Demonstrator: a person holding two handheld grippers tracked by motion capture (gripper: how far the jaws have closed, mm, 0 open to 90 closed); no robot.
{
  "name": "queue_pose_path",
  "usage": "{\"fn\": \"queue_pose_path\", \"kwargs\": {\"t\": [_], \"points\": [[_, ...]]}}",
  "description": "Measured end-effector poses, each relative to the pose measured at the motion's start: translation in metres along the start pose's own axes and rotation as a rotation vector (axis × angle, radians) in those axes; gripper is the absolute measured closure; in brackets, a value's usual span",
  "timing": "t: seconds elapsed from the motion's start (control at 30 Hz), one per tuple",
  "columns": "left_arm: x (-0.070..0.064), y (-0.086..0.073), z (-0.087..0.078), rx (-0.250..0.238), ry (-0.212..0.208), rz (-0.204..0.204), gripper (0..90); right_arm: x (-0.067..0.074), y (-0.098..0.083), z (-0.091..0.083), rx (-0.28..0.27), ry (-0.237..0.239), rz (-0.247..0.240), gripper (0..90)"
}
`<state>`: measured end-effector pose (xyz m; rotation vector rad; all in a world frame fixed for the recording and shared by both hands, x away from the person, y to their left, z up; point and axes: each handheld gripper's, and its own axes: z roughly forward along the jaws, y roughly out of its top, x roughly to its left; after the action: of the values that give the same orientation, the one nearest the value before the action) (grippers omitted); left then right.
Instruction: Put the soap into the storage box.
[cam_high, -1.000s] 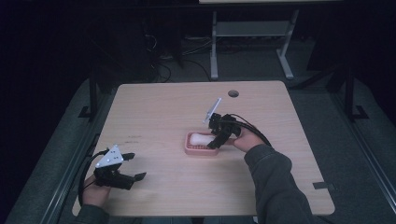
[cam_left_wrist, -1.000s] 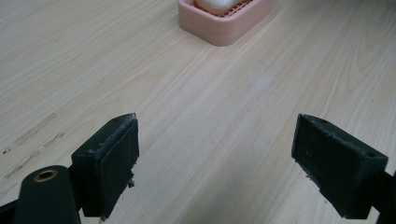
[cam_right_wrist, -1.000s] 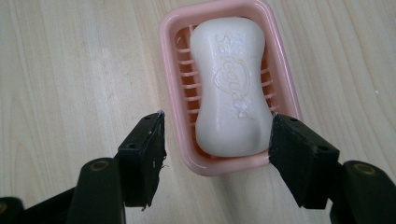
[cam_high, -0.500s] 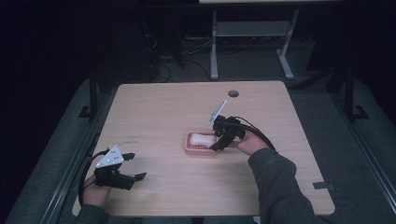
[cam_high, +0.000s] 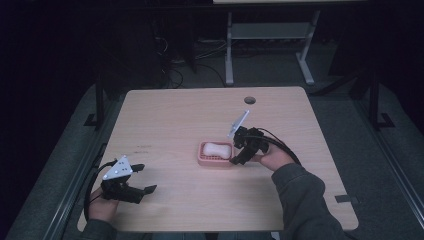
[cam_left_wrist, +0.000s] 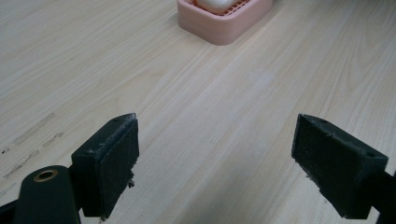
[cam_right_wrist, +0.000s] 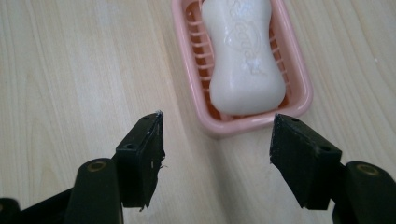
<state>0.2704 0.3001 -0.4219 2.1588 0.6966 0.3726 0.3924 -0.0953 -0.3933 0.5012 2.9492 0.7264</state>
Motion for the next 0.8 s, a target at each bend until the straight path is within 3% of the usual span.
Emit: {"fn": "queue_pose_path", "kwargs": {"t": [0.8], "points": [[-0.001,0.0,0.002,0.0,-0.002,0.0,14.8,0.01,-0.043,-0.01,-0.023,0.005,0.068,32.9]]}}
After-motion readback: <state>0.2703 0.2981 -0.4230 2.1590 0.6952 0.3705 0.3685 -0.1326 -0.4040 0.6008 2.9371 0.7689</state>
